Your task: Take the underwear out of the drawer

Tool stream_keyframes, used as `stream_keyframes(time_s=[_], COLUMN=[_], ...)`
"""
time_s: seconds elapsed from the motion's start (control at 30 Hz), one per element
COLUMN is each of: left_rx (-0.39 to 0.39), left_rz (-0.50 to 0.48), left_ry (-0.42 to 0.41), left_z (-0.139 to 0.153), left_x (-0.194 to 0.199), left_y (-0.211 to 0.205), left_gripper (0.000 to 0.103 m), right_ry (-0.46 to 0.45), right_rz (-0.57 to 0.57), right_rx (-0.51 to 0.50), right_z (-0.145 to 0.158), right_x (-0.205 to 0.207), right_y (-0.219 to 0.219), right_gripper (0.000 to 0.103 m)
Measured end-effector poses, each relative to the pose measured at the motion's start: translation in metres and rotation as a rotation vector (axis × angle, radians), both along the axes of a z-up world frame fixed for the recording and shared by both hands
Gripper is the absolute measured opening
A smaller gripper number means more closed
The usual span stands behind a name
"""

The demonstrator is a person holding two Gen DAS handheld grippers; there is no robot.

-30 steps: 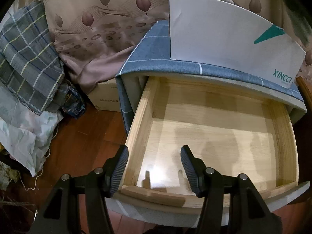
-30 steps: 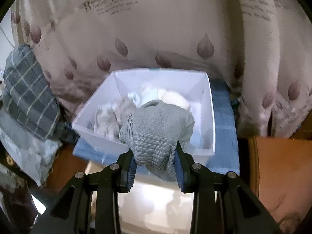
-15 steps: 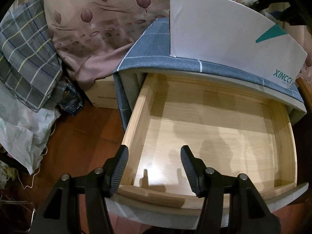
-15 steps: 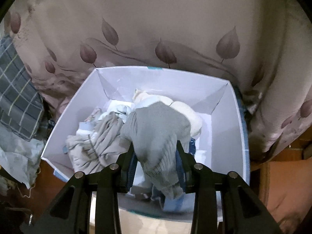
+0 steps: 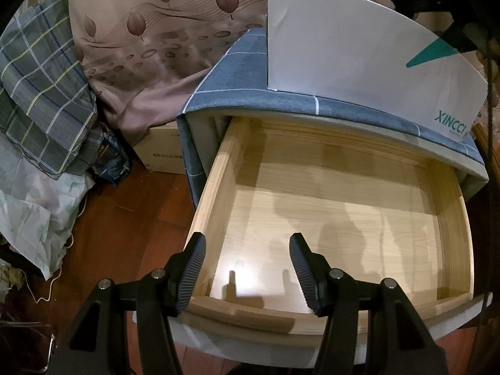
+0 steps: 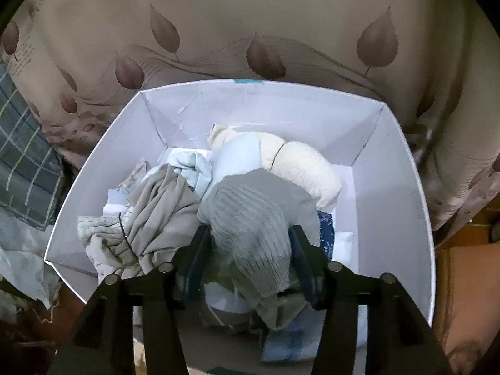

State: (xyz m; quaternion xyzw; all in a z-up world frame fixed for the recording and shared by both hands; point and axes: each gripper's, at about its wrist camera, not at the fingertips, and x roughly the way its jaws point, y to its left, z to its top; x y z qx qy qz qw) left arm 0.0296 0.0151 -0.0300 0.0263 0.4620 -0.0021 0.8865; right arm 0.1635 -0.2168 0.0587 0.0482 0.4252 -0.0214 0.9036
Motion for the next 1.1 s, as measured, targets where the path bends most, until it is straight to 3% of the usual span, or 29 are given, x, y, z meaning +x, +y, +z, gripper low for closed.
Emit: stream_keyframes(time_s=[0.1, 0.2, 0.33, 0.47, 0.63, 0.87, 0.93, 1.1], left_rx=[0.005, 0.007, 0.014, 0.032, 0.051, 0.068, 0.069, 0.073], left_rz=[-0.002, -0.006, -0.017, -0.036, -0.053, -0.084, -0.089, -0.092], left_ry=[-0.002, -0.004, -0.003, -0.009, -0.012, -0.02, -0.02, -0.02], left_z=[0.0, -0.001, -0.001, 0.0, 0.0, 0.001, 0.0, -0.001], left_x=[0.0, 0.001, 0.001, 0.001, -0.003, -0.014, -0.017, -0.024], left_y=[-0.002, -0.004, -0.006, -0.009, -0.015, -0.022, -0.023, -0.026], left_gripper=[0.057, 0.057, 0.057, 0.057, 0.057, 0.057, 0.057, 0.057], right_ry=[-0.033, -0.081, -0.124, -0.153, -0.114, -0.06, -0.061, -0.107], right_rz=[-0.005, -0.002, 0.011, 0.004, -0.047, -0.129, -0.141, -0.149], right_rx=[0.009, 0.008, 0.027, 0.024, 0.059, 0.074, 0.1, 0.033], right_z=[0.011, 0.026, 0.042, 0.039, -0.004, -0.074, -0.087, -0.1], right_x=[-0.012, -0.033, -0.071, -0.12, -0.176, -0.217, -0.224, -0.232], right_y=[-0.002, -0.005, -0.01, -0.018, -0.026, -0.016, -0.012, 0.006], right_gripper=[0.075, 0.078, 0.091, 0.095, 0.096, 0.096, 0.096, 0.096])
